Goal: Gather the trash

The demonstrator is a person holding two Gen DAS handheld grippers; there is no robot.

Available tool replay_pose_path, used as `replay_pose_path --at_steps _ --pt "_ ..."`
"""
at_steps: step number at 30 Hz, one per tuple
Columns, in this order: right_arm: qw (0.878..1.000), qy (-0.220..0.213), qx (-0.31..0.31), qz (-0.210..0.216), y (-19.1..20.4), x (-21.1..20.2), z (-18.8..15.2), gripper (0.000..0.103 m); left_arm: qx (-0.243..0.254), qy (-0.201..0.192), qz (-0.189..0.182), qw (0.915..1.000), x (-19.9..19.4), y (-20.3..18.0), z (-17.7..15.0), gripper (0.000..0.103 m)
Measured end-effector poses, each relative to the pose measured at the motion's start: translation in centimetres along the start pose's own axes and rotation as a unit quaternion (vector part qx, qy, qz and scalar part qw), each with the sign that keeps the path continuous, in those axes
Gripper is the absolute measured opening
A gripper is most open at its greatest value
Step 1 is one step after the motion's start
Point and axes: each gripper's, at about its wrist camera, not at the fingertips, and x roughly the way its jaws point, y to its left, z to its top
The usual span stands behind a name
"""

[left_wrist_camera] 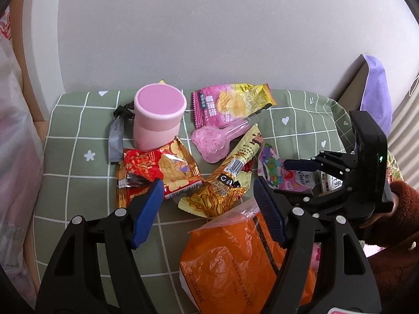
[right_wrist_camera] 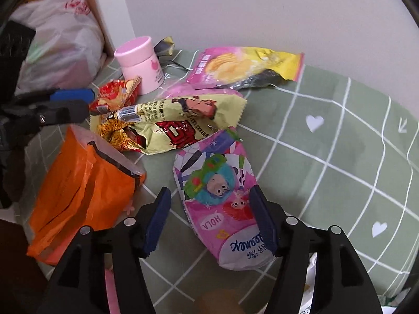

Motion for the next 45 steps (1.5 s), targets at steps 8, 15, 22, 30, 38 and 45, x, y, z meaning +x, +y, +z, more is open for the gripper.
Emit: replay_pose_path --at_steps 8,15,22,30,38,45 --pt "1.000 0.012 -0.015 -0.001 -0.3 -0.2 -0.2 0.046 0.000 -0.023 0.000 0.9997 -1.0 0.4 0.7 0.067" --pt "0.998 -0.039 0.046 -0.009 -2.4 -4.4 -1.7 0.005 0.019 -0.029 -0.010 0.9993 -1.7 -0.6 1.0 0.067" --pt "0.993 -0.089 0.081 -0.007 -3.6 -9.2 -2.8 0.005 0.048 -0.019 -0.014 0.9986 -1.6 -2.2 0.2 0.067" --pt "0.992 -0.053 0.113 -0.006 -5.5 -4.7 -1.2 0.031 0.051 -0.025 -0.011 0.9983 -2.9 -3.1 -2.3 0.067" --pt "0.998 0.010 0.066 0.013 -4.1 -3.2 0.0 0.060 -0.005 -0.036 0.010 0.9993 -4.9 0.0 -3.5 0.067" --pt "0.998 0.010 0.059 -0.009 -5.3 -1.8 0.1 0.060 -0.011 -0.041 0.007 0.9991 -4.3 0.6 -2.2 0.067"
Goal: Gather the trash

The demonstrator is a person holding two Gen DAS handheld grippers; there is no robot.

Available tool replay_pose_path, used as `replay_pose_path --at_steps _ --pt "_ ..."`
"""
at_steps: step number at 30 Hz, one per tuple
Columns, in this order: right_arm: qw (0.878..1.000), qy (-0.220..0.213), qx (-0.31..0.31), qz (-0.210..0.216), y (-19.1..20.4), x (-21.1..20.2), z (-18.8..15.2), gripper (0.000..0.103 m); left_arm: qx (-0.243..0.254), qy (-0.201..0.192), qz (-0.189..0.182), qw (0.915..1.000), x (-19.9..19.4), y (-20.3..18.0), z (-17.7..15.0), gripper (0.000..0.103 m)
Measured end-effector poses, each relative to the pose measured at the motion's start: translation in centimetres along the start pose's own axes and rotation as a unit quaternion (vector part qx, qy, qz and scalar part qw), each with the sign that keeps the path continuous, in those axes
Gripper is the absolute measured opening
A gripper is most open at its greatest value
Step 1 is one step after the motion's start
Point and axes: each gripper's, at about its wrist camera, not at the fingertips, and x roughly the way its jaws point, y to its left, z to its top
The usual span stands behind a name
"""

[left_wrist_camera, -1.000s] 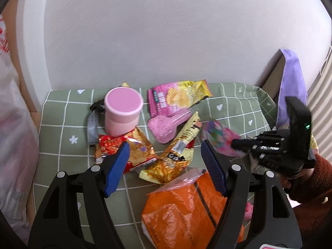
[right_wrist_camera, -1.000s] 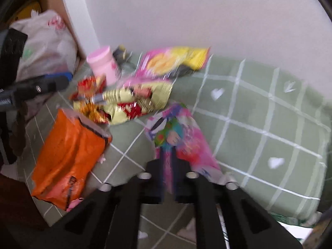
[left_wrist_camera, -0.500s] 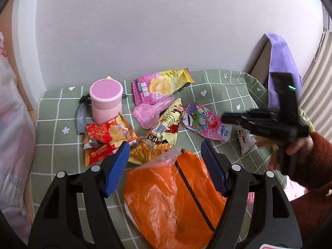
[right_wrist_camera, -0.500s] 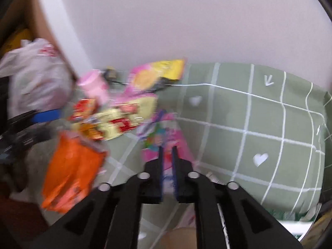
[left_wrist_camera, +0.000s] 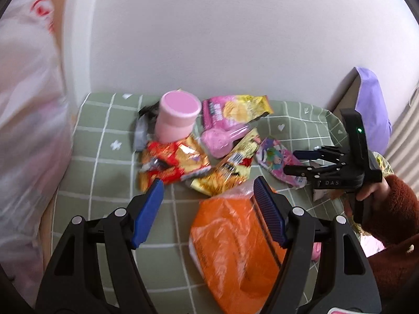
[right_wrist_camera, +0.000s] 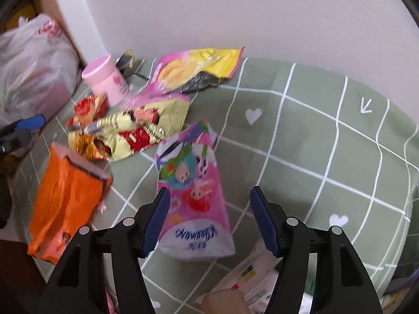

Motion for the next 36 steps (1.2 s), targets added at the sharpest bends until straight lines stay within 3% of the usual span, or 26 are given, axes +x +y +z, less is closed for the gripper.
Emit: replay_pose_path --at_steps 8,20,26,28,29,30,32,36 --pt "0.999 0.032 0.006 -0.012 0.2 0.6 0.5 0.060 0.028 0.004 -0.016 0.9995 1.6 -1.3 1.7 0.073" --pt "0.999 0.024 -0.014 -0.027 2.8 1.1 -0.9 0.060 0.000 0.013 -0.027 0.9995 2.5 0.1 1.8 0.073" --pt "0.999 0.027 -0.023 -0.021 2.7 1.1 -1.1 0.060 -0.012 0.027 -0.049 0.9984 3.3 0.1 2.2 0.079" --pt "0.999 0.024 -0.020 -0.032 2.6 0.8 -1.3 0.044 -0.004 0.031 -0.050 0.9982 3.4 -0.4 2.4 0.079" --pt "0.999 0.016 -0.013 -0.037 2.5 0.6 -1.2 0.030 0.001 0.031 -0.050 0.9983 3.4 -0.6 2.6 0.079" --pt "0.999 0.007 -0.008 -0.031 2.4 0.1 -1.4 0.022 0.009 0.028 -0.052 0.9982 3.3 -1.0 2.9 0.079" --pt "0.999 -0.015 -0.003 -0.040 2.5 -1.5 -1.7 0.012 0.018 0.025 -0.056 0.9979 3.2 -1.4 3.2 0.079" --pt "0.997 -0.062 0.034 -0.038 2.2 -5.2 -2.2 0.010 0.060 0.038 -0.073 0.9949 4.1 -3.4 4.4 0.079"
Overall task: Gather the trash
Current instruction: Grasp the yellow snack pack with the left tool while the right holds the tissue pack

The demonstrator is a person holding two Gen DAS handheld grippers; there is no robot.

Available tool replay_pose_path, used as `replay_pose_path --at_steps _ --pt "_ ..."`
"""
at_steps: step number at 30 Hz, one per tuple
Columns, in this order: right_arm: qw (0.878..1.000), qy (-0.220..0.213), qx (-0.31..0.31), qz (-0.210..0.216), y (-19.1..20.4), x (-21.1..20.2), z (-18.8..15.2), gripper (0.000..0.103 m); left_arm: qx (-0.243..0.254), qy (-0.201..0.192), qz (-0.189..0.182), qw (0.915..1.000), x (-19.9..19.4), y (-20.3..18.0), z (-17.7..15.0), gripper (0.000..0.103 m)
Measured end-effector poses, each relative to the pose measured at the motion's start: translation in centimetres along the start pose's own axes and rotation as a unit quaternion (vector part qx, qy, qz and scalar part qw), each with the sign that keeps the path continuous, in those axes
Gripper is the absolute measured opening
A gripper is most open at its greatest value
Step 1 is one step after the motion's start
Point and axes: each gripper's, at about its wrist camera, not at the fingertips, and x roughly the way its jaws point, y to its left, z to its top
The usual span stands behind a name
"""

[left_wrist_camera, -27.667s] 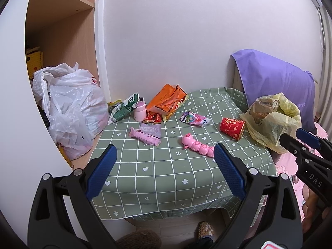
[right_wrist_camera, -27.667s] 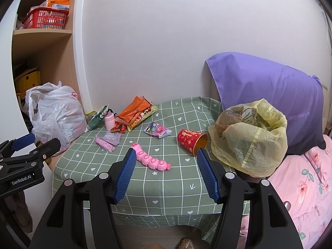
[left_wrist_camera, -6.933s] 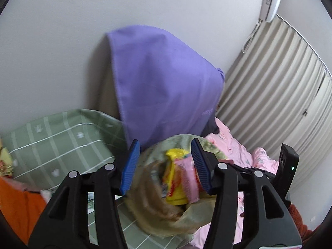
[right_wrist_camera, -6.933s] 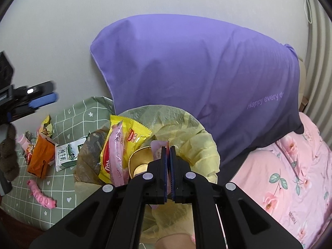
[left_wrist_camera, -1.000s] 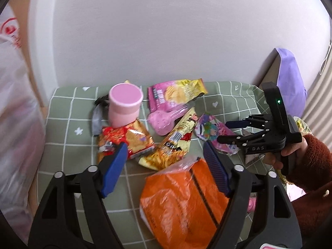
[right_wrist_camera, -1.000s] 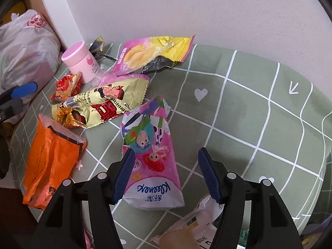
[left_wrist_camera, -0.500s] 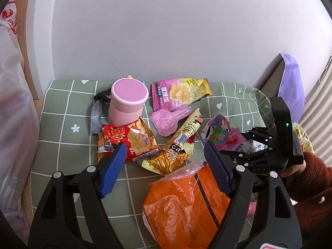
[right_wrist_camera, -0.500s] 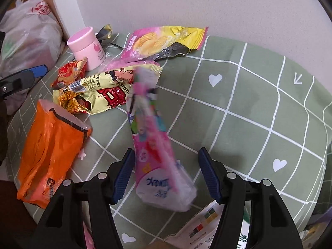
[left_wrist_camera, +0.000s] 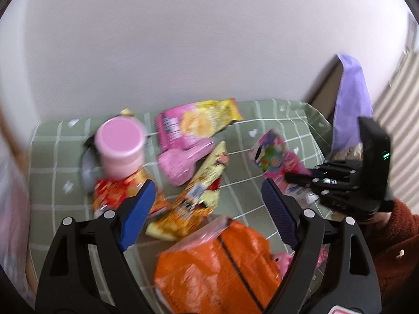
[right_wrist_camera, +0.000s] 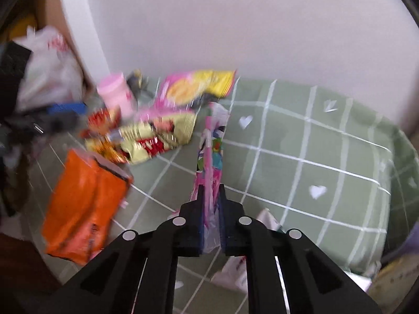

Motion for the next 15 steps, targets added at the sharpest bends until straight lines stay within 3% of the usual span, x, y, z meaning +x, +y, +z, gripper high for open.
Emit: replay_pose_path --at_steps 5,11,12,13,14,15 --pt "0.998 -0.042 0.047 -0.016 -1.9 -4.1 -0.4 0.010 0.071 0.045 0.004 0.9965 3.7 -2.7 2.7 0.078" --pt "0.994 -0.070 0.082 -0.036 -2.5 -7.1 -2.4 0.010 0.109 0.126 0.062 0.9840 10.0 -4.0 4.2 0.059" --pt "0.993 -0.071 0.082 -0.041 -2.2 -7.3 -2.7 0.010 0.110 0.141 0.070 0.9814 10.9 -3.9 4.2 0.051" --pt "0.993 -0.073 0.080 -0.045 -1.9 -7.7 -3.2 0.010 0.111 0.150 0.078 0.9793 11.5 -3.8 4.3 0.034" --pt "0.993 -0.075 0.078 -0.049 -1.9 -8.3 -3.5 0.010 0.110 0.153 0.083 0.9785 11.7 -3.7 4.3 0.026" --pt "0.992 -0.078 0.077 -0.055 -1.8 -8.9 -3.8 0.010 0.105 0.148 0.083 0.9800 11.4 -3.8 4.6 0.026"
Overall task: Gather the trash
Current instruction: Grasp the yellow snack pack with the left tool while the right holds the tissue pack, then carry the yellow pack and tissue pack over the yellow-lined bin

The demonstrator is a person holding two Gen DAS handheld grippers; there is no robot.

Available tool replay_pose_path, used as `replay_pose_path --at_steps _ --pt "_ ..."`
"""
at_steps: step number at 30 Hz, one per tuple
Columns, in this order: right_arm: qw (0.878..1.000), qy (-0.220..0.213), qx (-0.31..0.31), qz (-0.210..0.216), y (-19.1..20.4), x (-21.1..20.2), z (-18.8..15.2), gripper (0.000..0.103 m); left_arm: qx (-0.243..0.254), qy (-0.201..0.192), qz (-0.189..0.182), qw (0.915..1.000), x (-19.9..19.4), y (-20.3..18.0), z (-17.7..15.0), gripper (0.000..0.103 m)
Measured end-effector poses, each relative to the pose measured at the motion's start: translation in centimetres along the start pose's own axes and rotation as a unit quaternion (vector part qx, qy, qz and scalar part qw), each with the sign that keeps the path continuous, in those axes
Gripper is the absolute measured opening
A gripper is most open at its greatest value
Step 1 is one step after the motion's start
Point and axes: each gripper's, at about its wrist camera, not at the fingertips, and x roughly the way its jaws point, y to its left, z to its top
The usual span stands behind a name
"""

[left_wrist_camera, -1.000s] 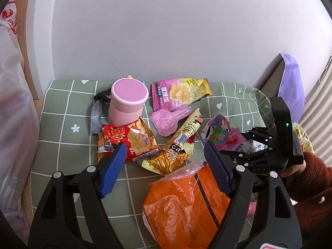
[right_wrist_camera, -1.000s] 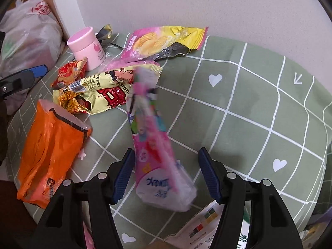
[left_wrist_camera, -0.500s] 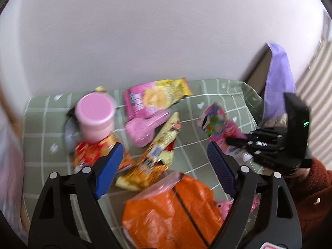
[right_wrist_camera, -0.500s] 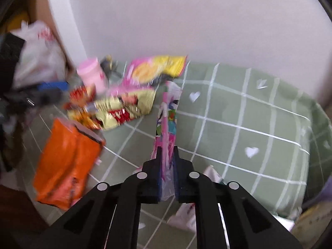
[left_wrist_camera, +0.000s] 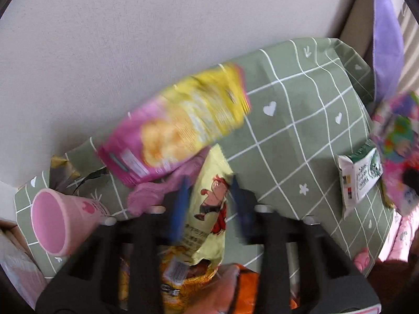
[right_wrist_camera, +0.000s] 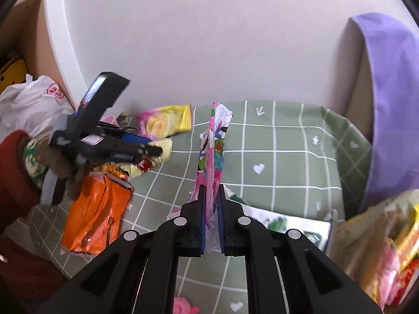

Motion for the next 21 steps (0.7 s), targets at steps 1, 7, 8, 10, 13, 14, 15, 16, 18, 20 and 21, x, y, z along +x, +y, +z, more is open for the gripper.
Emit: replay_pose_path --at_steps 1,7,8,10,13,14,15,16,18,20,21 --pt "1.000 -0.006 0.001 -0.008 -0.1 -0.8 -0.2 0.010 -0.010 -0.019 -0.012 0.9997 -1.1 0.0 0.1 0.025" --pt "0.997 -0.052 0.051 -0.021 -2.3 -5.4 -0.2 0.010 -0.059 -0.161 -0.074 0.9824 -10.1 -1.3 0.6 0.024" --pt "0.996 -0.060 0.058 -0.023 -2.6 -6.0 -0.1 0.010 -0.061 -0.178 -0.079 0.9790 -11.1 -1.6 0.7 0.024" --pt "0.994 -0.079 0.065 -0.033 -2.9 -7.7 0.1 0.010 -0.061 -0.219 -0.095 0.9691 -13.8 -2.8 0.7 0.024" --pt "0.991 -0.107 0.071 -0.046 -3.4 -10.2 0.3 0.010 -0.056 -0.260 -0.127 0.9555 -16.6 -4.6 1.0 0.024" --pt "0.989 -0.115 0.072 -0.050 -3.7 -10.9 0.4 0.010 -0.056 -0.273 -0.143 0.9497 -17.5 -5.3 1.2 0.024" --pt "0.988 -0.126 0.073 -0.060 -3.9 -11.9 0.4 0.010 -0.057 -0.281 -0.156 0.9452 -18.2 -5.8 1.4 0.024" --pt "0.986 -0.132 0.073 -0.069 -4.1 -12.5 0.5 0.010 -0.057 -0.287 -0.166 0.9418 -18.7 -6.2 1.5 0.024" --pt "0.983 -0.145 0.072 -0.090 -4.6 -14.2 0.3 0.010 -0.052 -0.300 -0.190 0.9334 -19.6 -7.4 2.1 0.024" --pt "0.979 -0.156 0.073 -0.112 -5.3 -15.8 0.0 0.010 -0.041 -0.310 -0.211 0.9263 -20.4 -9.4 2.8 0.024" --pt "0.976 -0.161 0.075 -0.125 -5.7 -16.7 -0.3 0.010 -0.038 -0.314 -0.218 0.9233 -20.6 -10.0 3.0 0.024"
